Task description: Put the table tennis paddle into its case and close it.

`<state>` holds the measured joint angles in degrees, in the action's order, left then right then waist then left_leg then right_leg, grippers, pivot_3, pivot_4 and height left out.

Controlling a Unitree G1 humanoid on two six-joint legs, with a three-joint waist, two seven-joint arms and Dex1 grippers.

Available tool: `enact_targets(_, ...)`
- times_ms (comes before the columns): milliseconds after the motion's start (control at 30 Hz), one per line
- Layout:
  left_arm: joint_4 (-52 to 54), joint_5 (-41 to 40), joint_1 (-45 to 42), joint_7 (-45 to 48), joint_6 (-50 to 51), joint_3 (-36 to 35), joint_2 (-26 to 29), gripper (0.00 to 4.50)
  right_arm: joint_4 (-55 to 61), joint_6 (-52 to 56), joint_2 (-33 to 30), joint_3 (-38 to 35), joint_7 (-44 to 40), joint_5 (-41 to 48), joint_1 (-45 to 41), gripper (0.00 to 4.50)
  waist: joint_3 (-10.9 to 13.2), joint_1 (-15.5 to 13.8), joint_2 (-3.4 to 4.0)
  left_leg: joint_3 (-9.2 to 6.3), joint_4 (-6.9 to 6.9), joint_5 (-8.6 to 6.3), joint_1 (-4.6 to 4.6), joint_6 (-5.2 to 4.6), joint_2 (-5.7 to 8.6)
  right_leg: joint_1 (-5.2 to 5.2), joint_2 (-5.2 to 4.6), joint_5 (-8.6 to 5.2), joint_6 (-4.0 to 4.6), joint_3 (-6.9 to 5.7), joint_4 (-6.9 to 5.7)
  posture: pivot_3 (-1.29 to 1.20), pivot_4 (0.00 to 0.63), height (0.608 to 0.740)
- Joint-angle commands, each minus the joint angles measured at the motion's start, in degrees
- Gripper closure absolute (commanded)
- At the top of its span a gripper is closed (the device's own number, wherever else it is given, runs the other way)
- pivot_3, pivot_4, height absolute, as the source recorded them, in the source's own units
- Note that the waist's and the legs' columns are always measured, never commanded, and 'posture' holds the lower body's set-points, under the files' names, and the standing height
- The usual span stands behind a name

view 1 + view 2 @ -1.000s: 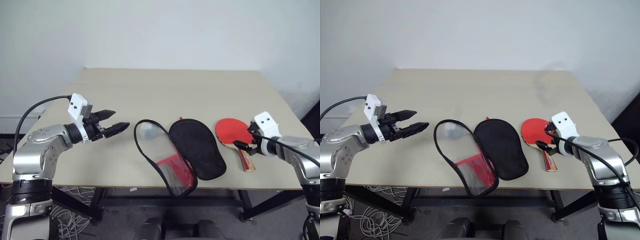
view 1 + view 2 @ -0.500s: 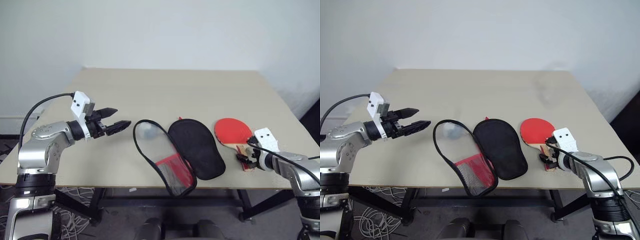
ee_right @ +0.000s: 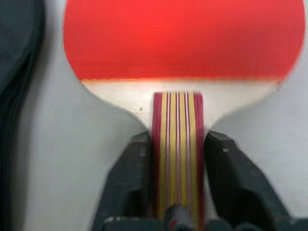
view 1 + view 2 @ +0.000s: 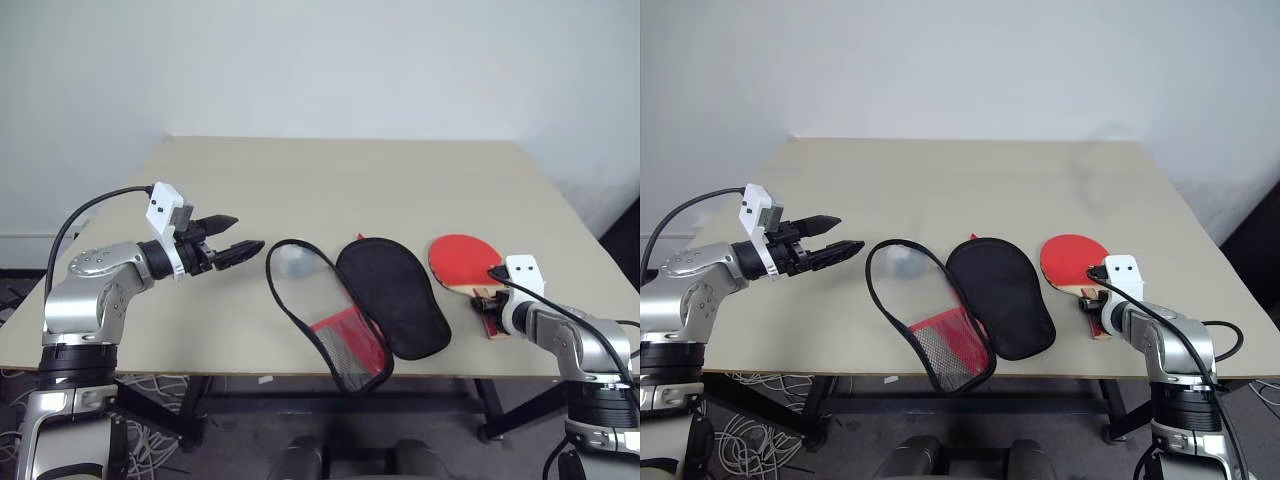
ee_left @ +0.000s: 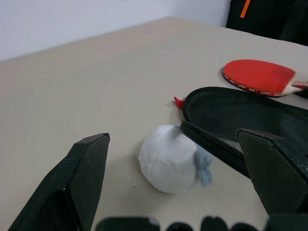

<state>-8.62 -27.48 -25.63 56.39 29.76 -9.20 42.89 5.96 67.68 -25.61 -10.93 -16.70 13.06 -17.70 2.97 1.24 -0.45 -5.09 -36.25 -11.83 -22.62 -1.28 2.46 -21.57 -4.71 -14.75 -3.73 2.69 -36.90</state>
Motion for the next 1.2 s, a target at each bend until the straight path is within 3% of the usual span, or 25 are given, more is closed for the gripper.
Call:
enact_targets(33, 0.8, 0.2, -1.8, 0.2, -1.1, -0.6, 0.3, 0.00, -0.2, -1.7, 0.4, -3.5, 2.7, -0.2, -3.5, 3.32, 0.0, 0.0, 0.01, 0.01, 0.00, 0.00, 0.00, 0.00, 0.00, 0.00, 0.00, 0.00, 0.00, 0.00, 0.00, 0.00, 0.000, 0.734)
enact_targets(333, 1.4, 0.1, -1.2, -0.2, -1.0, -0.6, -0.2, 0.00, 8.5, 0.9, 5.2, -2.6, 1.4, 4.8, -8.7, 3.32, 0.0, 0.2, 0.04, -0.05, 0.07, 0.00, -0.01, 0.00, -0.05, -0.14, 0.07, 0.00, 0.00, 0.15, -0.08, 0.00, 0.000, 0.734)
enact_targets(667, 2.3, -0.2, -0.4, -0.2, -0.8, -0.9, -0.2, 0.00, 21.3, 9.9, 11.9, 4.4, 2.4, 9.3, -5.6, 3.32, 0.0, 0.0, 0.03, -0.13, 0.07, 0.00, -0.03, 0.00, -0.03, -0.29, 0.07, 0.01, 0.01, 0.16, -0.10, 0.00, 0.000, 0.734)
enact_targets(1200, 1.7, 0.0, -1.2, 0.0, -0.7, -0.7, 0.0, 0.00, 15.6, 8.1, 15.3, 9.3, 4.8, 7.4, -0.9, 3.32, 0.0, 0.1, 0.03, -0.10, 0.08, 0.00, -0.03, 0.01, -0.04, -0.34, 0.11, 0.01, 0.01, 0.17, -0.11, 0.00, 0.000, 0.734)
